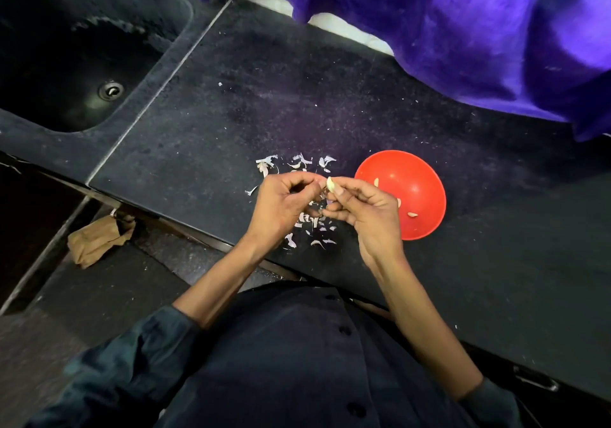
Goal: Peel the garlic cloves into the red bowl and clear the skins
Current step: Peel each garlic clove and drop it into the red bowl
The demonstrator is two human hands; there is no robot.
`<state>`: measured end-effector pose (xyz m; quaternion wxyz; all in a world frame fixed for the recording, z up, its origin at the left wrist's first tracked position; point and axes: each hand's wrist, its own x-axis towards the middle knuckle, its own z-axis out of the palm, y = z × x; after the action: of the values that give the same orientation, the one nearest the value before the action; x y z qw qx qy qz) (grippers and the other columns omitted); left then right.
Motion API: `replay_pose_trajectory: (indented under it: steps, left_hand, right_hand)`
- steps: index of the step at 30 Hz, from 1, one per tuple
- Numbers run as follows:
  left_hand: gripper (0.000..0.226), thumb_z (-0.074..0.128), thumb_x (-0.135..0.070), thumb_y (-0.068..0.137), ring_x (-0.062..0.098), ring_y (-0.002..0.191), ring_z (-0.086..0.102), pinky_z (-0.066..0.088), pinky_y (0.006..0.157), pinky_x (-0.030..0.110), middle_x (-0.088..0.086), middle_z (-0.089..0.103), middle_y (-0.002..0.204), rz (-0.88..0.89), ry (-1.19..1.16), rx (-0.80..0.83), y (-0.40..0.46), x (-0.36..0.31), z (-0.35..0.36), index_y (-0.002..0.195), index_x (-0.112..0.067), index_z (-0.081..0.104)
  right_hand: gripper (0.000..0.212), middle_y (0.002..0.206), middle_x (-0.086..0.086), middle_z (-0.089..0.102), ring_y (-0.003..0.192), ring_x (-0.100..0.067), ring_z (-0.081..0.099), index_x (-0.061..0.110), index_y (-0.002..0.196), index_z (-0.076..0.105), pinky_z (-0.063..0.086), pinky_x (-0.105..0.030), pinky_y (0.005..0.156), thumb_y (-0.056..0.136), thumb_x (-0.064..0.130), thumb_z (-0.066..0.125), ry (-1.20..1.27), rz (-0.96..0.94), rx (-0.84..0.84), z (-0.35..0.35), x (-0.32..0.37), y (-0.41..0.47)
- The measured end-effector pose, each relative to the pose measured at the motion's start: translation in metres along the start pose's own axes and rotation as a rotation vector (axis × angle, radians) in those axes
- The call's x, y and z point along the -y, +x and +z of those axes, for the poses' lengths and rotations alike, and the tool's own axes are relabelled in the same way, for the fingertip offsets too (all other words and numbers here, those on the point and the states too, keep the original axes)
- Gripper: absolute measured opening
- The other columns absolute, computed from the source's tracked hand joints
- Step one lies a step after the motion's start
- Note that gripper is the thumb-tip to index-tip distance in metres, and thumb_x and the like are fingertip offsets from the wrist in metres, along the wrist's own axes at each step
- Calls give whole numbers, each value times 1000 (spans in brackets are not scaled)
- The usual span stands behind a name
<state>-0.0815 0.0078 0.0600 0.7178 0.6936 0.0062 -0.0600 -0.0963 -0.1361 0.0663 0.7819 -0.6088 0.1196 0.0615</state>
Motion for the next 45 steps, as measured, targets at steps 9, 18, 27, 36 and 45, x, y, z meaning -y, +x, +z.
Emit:
replay_pose_trajectory:
  steps: [9, 18, 27, 36, 45]
  left_hand:
    - [14, 64, -6, 91, 16, 67, 61, 55, 50, 25, 20, 70, 90, -96, -72, -76, 0, 2, -4, 99, 3, 71]
    - [24, 87, -20, 67, 21, 50, 62, 53, 45, 27, 11, 69, 62, -38, 108, -209, 1, -2, -9, 69, -4, 69]
    - [20, 67, -1, 87, 14, 67, 63, 56, 53, 25, 9, 73, 93, -28, -92, -17, 6, -6, -5, 106, -5, 71]
    - [3, 72, 0, 81, 15, 66, 64, 55, 53, 24, 3, 70, 73, 19, -75, 38, 7, -6, -14, 83, -2, 70]
    - [4, 71, 0, 82, 13, 65, 64, 53, 53, 24, 2, 69, 75, 58, -72, 88, 2, -6, -18, 84, 1, 68]
  right_hand:
    - [20, 78, -6, 64, 62, -8, 59, 7, 105, 64, 55, -22, 61, 88, 3, 55, 398, 287, 110, -2, 5, 6]
    - [21, 76, -5, 68, 62, -9, 61, 7, 101, 67, 56, -24, 61, 82, 7, 60, 311, 281, 88, -5, 3, 7]
    - [17, 75, -4, 66, 58, -8, 57, 5, 102, 66, 55, -24, 58, 90, 3, 54, 301, 307, 97, -5, 5, 9]
    - [25, 77, -8, 69, 63, -14, 65, 3, 102, 67, 57, -27, 60, 81, 14, 62, 186, 304, 227, -7, 9, 7]
    - [16, 76, -7, 64, 60, -11, 57, 9, 100, 73, 58, -30, 63, 88, 7, 61, -107, 131, 268, -7, 11, 6]
